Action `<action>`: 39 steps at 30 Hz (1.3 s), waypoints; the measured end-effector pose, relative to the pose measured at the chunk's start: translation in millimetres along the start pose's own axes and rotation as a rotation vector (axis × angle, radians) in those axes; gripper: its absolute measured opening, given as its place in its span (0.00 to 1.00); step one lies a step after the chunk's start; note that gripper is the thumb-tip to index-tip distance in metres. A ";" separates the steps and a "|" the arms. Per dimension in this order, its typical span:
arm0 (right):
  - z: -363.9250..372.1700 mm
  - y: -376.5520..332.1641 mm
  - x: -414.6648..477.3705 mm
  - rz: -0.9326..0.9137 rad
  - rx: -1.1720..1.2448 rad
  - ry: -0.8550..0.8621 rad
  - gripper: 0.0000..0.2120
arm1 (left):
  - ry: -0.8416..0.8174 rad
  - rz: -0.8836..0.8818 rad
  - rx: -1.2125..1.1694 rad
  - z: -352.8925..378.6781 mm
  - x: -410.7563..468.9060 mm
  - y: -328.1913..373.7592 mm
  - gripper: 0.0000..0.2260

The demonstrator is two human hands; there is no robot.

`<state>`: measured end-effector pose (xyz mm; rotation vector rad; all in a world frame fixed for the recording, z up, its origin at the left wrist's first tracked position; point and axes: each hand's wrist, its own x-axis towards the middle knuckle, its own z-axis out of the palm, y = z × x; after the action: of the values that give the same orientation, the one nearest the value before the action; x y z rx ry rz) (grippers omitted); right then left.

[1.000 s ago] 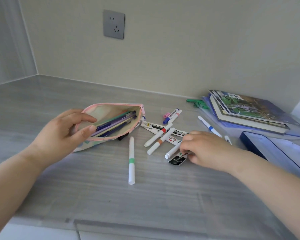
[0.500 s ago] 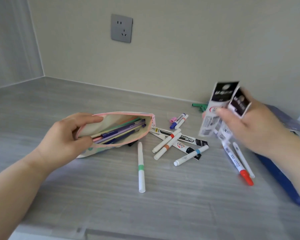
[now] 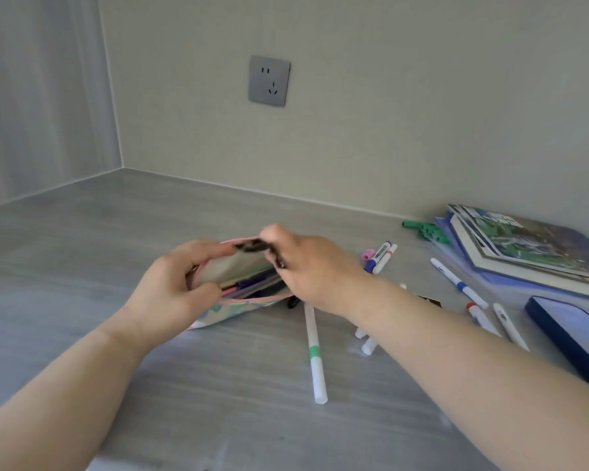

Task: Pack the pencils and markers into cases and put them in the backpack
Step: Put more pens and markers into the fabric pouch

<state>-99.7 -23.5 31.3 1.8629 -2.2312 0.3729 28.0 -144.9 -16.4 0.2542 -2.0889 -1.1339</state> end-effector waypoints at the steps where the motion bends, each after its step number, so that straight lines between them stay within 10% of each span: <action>1: 3.9 1.9 3.6 -0.041 -0.114 -0.072 0.11 | -0.005 0.008 0.006 -0.1 0.2 0.6 0.22; 10: 24.8 4.2 29.2 -0.018 -0.384 -0.051 0.15 | 0.021 0.011 0.012 2.2 -1.1 4.2 0.21; 16: 12.3 7.0 15.4 0.147 0.233 -0.116 0.22 | 0.004 0.006 0.039 0.6 -1.4 2.4 0.21; 23: -16.3 57.0 -32.1 0.315 0.211 0.030 0.12 | 0.014 -0.002 0.052 1.0 -0.9 1.8 0.18; 31: -3.2 106.2 -73.7 0.690 0.169 -0.307 0.33 | -0.010 0.020 0.115 4.1 -0.9 -0.1 0.19; 39: 0.7 101.4 -49.7 0.653 -0.056 -0.422 0.18 | 0.009 -0.001 0.143 3.3 -1.3 1.2 0.19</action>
<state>-190.6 39.6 8.8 1.2163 -3.0723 -0.0012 26.9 -141.5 -17.2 0.3278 -2.1644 -0.9830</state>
